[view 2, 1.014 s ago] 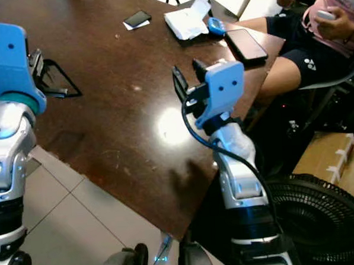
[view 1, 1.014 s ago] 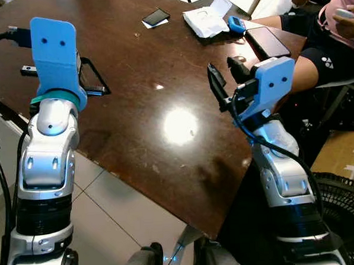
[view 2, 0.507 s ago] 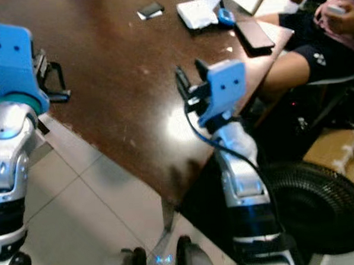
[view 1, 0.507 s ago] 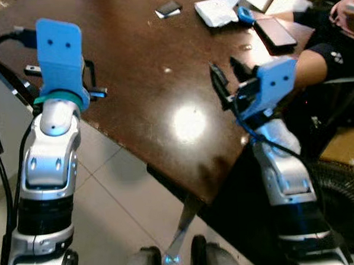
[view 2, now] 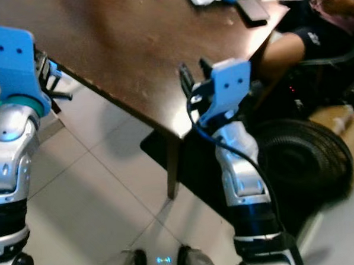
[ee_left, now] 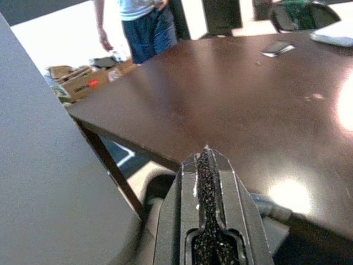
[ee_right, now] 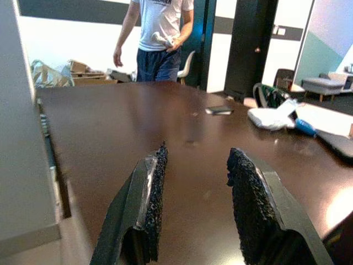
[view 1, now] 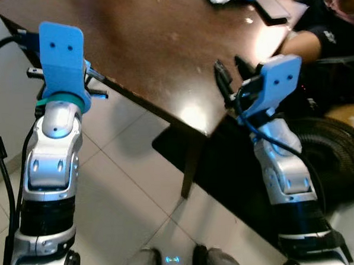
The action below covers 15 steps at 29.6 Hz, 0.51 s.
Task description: Hang keys on a hook
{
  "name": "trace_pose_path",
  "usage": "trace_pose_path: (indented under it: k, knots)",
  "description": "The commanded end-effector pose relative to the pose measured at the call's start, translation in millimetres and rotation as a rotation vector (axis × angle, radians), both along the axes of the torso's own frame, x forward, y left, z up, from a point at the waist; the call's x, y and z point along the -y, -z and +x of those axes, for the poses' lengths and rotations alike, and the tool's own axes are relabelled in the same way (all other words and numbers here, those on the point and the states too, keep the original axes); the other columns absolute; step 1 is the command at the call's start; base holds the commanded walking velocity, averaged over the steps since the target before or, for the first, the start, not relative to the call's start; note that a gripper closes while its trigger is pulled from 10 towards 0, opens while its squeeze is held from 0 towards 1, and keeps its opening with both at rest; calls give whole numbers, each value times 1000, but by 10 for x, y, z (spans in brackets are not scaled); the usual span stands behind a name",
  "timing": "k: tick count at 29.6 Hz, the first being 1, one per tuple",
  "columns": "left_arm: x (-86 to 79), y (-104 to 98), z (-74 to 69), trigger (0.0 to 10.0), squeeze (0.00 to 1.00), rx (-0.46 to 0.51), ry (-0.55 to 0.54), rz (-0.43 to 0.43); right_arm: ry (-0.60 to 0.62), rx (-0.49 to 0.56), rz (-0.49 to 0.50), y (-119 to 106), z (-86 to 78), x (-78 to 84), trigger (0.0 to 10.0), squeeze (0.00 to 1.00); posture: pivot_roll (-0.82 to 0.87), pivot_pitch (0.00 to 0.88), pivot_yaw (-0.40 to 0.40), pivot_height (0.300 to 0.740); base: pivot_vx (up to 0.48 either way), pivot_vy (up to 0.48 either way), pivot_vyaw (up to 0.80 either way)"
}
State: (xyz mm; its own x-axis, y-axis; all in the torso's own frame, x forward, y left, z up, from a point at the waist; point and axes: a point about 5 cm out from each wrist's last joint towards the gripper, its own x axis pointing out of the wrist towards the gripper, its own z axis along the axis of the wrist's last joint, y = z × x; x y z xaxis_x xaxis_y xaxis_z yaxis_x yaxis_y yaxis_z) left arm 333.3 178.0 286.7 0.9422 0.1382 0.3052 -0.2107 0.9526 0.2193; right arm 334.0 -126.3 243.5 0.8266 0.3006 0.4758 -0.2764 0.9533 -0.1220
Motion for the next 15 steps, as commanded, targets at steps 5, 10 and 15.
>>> trace_pose_path:
  k: [5, 10, 15]
  knots:
    - [-44, 49, -9, 10000, 0, -12, -19, 3, -3, -5, -20, 12, -6, -48, 10000, 0, 80, 142, 100, 740, -282, 0, 0]
    - [-21, 55, -8, 10000, 0, -17, -6, 11, 9, -5, -65, 29, 14, -43, 10000, 0, 81, 144, 98, 740, 0, 0, 533]
    - [34, 58, -17, 10000, 0, -18, 20, 29, 4, -12, -65, 30, 23, -39, 10000, 0, 78, 146, 95, 740, 0, 0, 800]
